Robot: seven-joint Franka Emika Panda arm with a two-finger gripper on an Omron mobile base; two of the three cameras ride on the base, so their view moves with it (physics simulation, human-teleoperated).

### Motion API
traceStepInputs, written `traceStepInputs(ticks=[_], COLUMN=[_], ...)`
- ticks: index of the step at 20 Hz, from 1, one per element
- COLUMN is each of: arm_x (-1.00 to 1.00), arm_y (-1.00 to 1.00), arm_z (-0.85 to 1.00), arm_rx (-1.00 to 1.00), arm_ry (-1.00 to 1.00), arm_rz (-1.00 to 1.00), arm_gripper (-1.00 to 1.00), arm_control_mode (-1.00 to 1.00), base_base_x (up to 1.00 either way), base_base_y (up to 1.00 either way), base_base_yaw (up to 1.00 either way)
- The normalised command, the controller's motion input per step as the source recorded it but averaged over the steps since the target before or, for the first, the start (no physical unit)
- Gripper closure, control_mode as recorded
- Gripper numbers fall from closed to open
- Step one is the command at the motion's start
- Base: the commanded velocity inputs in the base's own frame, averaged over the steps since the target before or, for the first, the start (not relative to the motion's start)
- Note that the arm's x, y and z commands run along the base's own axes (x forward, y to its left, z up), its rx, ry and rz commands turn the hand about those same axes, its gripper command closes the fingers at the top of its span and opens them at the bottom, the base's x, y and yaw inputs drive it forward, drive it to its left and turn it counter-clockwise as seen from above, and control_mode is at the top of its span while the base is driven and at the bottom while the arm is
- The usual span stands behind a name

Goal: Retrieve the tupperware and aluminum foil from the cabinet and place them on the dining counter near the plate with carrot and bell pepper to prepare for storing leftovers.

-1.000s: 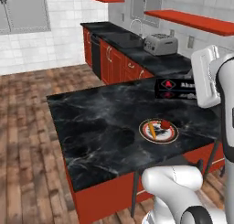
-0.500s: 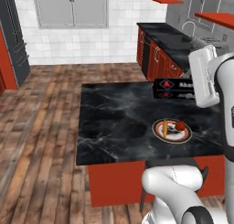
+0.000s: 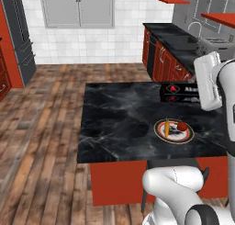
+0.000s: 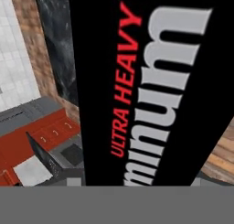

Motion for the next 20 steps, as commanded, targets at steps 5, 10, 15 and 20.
traceStepInputs(ticks=[5, 10, 15, 20], arm_x=[0.64, 0.57, 0.74, 0.69], arm_y=[-0.52, -0.31, -0.74, -1.0], arm_z=[-0.36, -0.39, -0.45, -0.57], arm_rx=[0.0, 0.0, 0.19, 0.46], arm_ry=[0.15, 0.06, 0.04, 0.02], arm_rz=[-0.44, -0.59, -0.39, -0.26], arm_gripper=[1.0, 1.0, 1.0, 1.0], arm_control_mode=[-1.0, -1.0, -1.0, -1.0], base_base_x=[0.0, 0.0, 0.0, 0.0], base_base_y=[0.0, 0.0, 0.0, 0.0], base_base_yaw=[0.0, 0.0, 0.0, 0.0])
